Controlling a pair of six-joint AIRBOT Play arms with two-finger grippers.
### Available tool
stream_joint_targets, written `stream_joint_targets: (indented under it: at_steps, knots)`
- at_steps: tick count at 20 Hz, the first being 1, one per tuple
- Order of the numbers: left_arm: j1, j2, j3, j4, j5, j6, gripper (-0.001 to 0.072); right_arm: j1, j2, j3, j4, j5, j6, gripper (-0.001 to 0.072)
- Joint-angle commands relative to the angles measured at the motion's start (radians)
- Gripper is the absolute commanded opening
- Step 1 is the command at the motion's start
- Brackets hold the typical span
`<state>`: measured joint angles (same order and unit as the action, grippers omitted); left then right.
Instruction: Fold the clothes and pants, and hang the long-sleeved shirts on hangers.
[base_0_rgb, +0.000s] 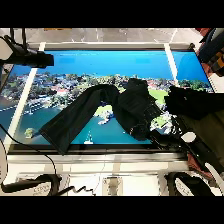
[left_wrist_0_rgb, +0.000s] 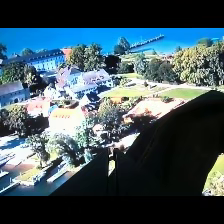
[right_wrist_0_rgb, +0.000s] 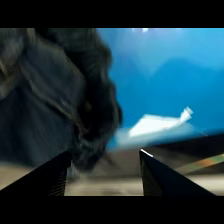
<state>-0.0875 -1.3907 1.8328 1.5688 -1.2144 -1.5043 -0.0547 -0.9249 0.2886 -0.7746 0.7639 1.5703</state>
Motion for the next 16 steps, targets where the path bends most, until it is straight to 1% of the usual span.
stream_joint_targets:
  at_steps: [1, 2, 4, 5, 6, 7, 9, 11, 13, 16]
  knots:
    - [0.000, 0.000, 0.000, 0.000, -0.004, 0.000, 0.0067, 0.000, -0.064, -0.027, 0.146, -0.175, -0.035, 0.0488]
    - [0.000, -0.001, 0.000, 0.005, -0.005, 0.000, 0.0069, 0.000, -0.085, -0.023, 0.169, -0.180, -0.076, 0.0462]
    - [0.003, -0.009, 0.000, 0.028, -0.016, 0.000, 0.0208, 0.014, -0.108, -0.005, 0.233, -0.172, -0.183, 0.0286]
    - [0.008, -0.022, 0.000, 0.064, -0.051, 0.000, 0.0200, 0.032, -0.108, 0.011, 0.245, -0.177, -0.232, 0.0178]
    - [0.018, -0.038, 0.000, 0.094, -0.108, 0.000, 0.0152, 0.049, -0.108, 0.031, 0.243, -0.177, -0.271, 0.0088]
    - [0.036, -0.061, 0.000, 0.112, -0.189, 0.001, 0.0018, 0.065, -0.108, 0.053, 0.243, -0.176, -0.315, 0.0033]
    - [0.088, -0.109, -0.006, 0.114, -0.356, 0.001, 0.0015, 0.090, -0.108, 0.092, 0.236, -0.176, -0.391, 0.0033]
    - [0.146, -0.109, -0.074, 0.087, -0.446, 0.008, 0.0014, 0.106, -0.108, 0.111, 0.219, -0.177, -0.411, 0.0033]
    - [0.204, -0.044, -0.208, -0.014, -0.436, 0.008, 0.0014, 0.105, -0.108, 0.113, 0.220, -0.177, -0.410, 0.0033]
    - [0.270, 0.174, -0.534, -0.104, -0.294, 0.009, 0.0015, 0.105, -0.108, 0.114, 0.220, -0.183, -0.411, 0.0033]
